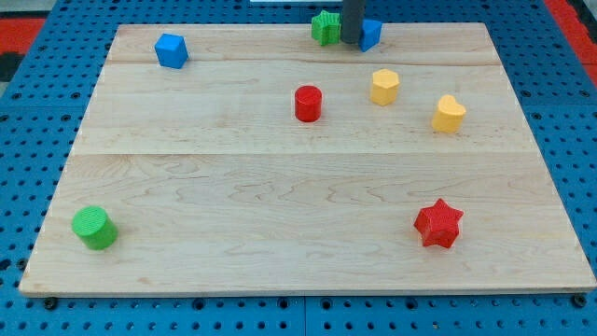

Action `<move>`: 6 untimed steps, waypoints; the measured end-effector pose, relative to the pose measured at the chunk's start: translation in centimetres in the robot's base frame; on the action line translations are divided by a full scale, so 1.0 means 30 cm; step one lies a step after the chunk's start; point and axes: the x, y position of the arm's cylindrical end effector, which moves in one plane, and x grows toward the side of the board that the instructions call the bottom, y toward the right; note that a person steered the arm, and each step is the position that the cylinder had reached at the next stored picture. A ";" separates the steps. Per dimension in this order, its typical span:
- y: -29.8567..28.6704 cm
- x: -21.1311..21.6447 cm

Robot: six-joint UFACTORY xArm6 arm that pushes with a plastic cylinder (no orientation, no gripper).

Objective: Slightly push the green star away from the blue triangle

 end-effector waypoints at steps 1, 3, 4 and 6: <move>-0.070 0.084; -0.052 -0.079; -0.064 -0.093; -0.314 0.039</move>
